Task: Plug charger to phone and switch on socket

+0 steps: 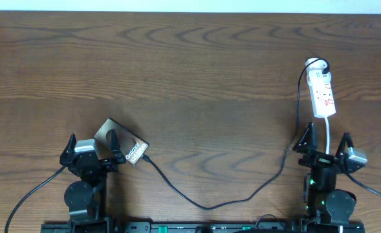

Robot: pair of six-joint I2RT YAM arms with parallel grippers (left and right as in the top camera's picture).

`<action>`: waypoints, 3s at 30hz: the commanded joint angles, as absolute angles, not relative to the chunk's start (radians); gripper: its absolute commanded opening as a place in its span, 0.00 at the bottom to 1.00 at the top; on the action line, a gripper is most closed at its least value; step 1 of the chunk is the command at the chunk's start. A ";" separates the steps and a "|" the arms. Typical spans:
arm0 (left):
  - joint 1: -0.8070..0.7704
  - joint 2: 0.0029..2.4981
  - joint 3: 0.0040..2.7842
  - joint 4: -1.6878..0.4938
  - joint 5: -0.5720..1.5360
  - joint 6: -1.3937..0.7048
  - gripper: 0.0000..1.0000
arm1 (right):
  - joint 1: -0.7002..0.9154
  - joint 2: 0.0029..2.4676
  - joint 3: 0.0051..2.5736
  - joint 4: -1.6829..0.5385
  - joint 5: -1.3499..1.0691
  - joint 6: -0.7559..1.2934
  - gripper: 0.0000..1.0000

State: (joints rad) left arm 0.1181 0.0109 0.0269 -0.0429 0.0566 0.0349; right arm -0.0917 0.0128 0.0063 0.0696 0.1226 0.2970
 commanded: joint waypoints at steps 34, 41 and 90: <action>0.123 0.004 0.004 -0.068 0.059 0.052 1.00 | 0.008 0.005 0.005 -0.079 -0.009 -0.105 0.99; 0.123 0.004 0.004 -0.068 0.059 0.052 1.00 | 0.008 0.005 0.005 -0.075 -0.006 -0.105 0.99; 0.123 0.004 0.004 -0.068 0.059 0.052 1.00 | 0.007 0.005 0.006 -0.075 -0.007 -0.105 0.99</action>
State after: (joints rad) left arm 0.1181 0.0109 0.0269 -0.0429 0.0566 0.0349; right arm 0.0006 0.0120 0.0063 -0.0708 -0.0010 -0.0963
